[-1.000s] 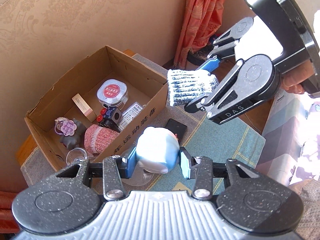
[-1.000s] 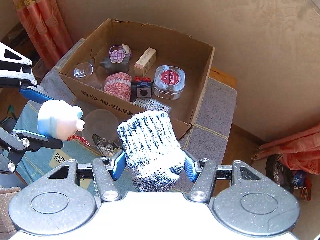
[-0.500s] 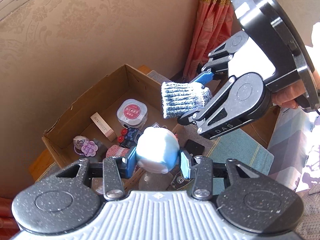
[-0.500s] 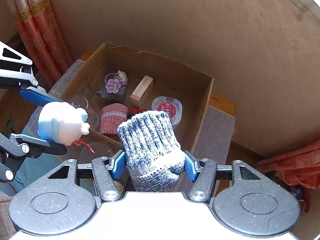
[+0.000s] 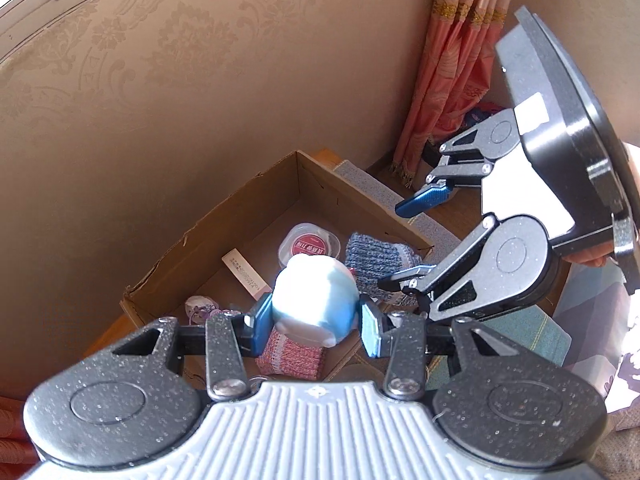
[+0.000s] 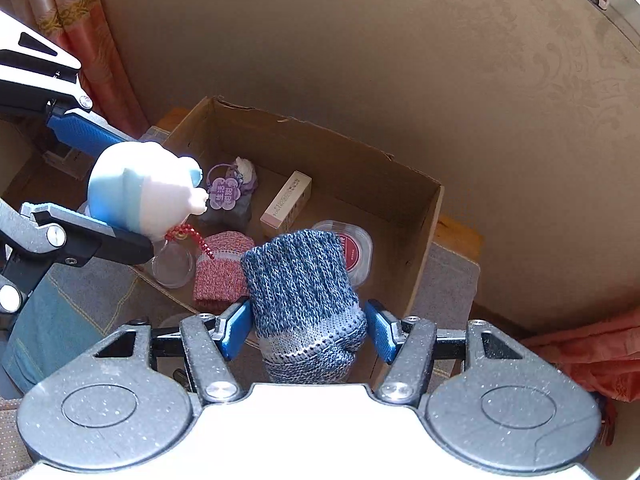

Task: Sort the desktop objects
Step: 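Carry the figurine and sock over the cardboard box with both tools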

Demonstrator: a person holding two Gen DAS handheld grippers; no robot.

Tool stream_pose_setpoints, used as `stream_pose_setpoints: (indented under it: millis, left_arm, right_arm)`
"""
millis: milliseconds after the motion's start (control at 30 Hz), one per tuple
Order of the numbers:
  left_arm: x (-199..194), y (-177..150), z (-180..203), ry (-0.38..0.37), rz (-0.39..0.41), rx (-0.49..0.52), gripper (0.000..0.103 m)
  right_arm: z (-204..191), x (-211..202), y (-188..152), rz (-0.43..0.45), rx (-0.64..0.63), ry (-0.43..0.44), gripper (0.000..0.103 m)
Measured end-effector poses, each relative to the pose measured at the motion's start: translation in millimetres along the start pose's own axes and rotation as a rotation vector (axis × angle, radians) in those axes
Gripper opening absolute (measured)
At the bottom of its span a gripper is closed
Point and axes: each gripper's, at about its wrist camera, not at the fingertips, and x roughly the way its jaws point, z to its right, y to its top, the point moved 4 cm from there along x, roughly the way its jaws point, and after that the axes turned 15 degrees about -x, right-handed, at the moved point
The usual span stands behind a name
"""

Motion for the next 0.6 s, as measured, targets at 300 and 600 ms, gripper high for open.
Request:
stream_pose_setpoints:
  millis: [300,600]
  left_arm:
    - [12.7,11.1,-1.3,0.016,-0.012,-0.006,0.043]
    - [32.0,32.1,-10.8,0.041,-0.021,-0.028,0.043]
  right_arm:
    - [10.3,-7.6,-9.9,0.011,0.072,-0.02,0.084]
    - [11.6,-14.3,-26.5,0.008,0.125,-0.011,0.084]
